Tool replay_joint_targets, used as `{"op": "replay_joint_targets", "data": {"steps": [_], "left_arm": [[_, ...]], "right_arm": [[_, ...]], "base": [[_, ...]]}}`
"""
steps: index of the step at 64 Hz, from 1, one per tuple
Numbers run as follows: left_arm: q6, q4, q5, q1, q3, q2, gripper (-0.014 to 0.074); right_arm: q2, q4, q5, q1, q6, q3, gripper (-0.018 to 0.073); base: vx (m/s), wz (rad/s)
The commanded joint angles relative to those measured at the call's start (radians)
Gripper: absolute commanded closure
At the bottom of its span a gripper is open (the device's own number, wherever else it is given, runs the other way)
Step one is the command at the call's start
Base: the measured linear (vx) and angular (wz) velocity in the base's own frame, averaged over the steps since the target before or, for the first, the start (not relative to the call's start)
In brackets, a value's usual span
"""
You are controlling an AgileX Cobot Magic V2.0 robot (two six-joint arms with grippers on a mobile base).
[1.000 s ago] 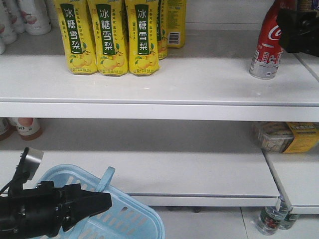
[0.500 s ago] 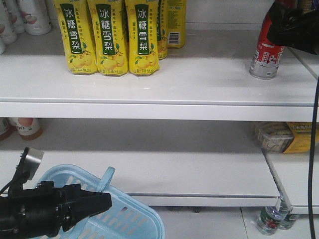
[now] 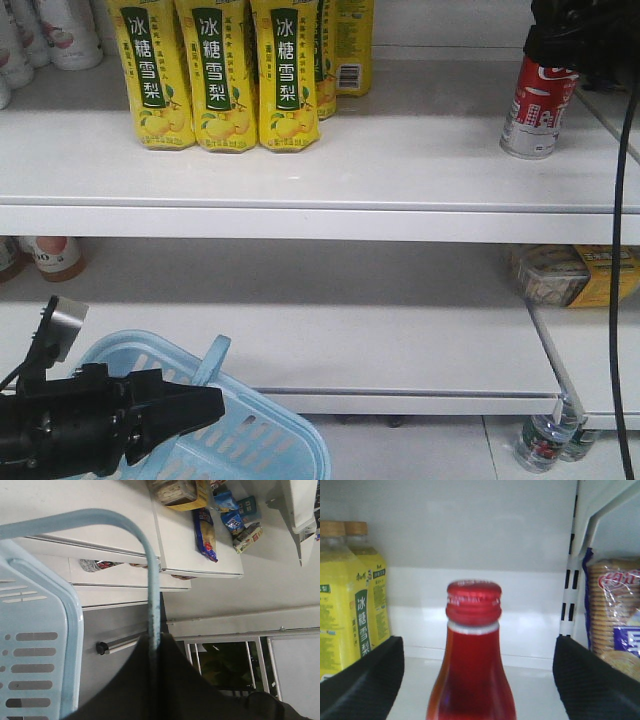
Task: Place coke in basket with both arms
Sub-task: 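Close the right gripper on the bottle neck and lift it, then lower the held bottle down into the basket beside the left gripper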
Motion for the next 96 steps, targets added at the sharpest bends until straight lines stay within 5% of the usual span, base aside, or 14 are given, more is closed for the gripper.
{"op": "replay_joint_targets", "data": {"steps": [1,22,39,59,79,96], "left_arm": [[0.005,-0.1,0.048,-0.004,-0.026,-0.023,0.0602],[0.005,-0.1,0.048,-0.004,-0.026,-0.023,0.0602],[0.005,-0.1,0.048,-0.004,-0.026,-0.023,0.0602],[0.005,-0.1,0.048,-0.004,-0.026,-0.023,0.0602],[0.005,-0.1,0.048,-0.004,-0.026,-0.023,0.0602],[0.005,-0.1,0.048,-0.004,-0.026,-0.023,0.0602]], "right_arm": [[0.004,-0.004,-0.037,0.0,-0.009,-0.068,-0.0035],[0.067,-0.003,-0.011,0.0,-0.007,-0.146,0.0032],[0.066,0.021,0.064,0.002,0.021,-0.148,0.0576],[-0.068,-0.046,0.098,0.077,-0.011,-0.081,0.0568],[-0.357,-0.048,0.048,0.299,0.001,0.129,0.0564],[-0.518,0.0,0.267,0.478,0.004,0.179,0.0564]], "base": [[0.0,0.0],[0.0,0.0],[0.0,0.0],[0.0,0.0],[0.0,0.0],[0.0,0.0]]}}
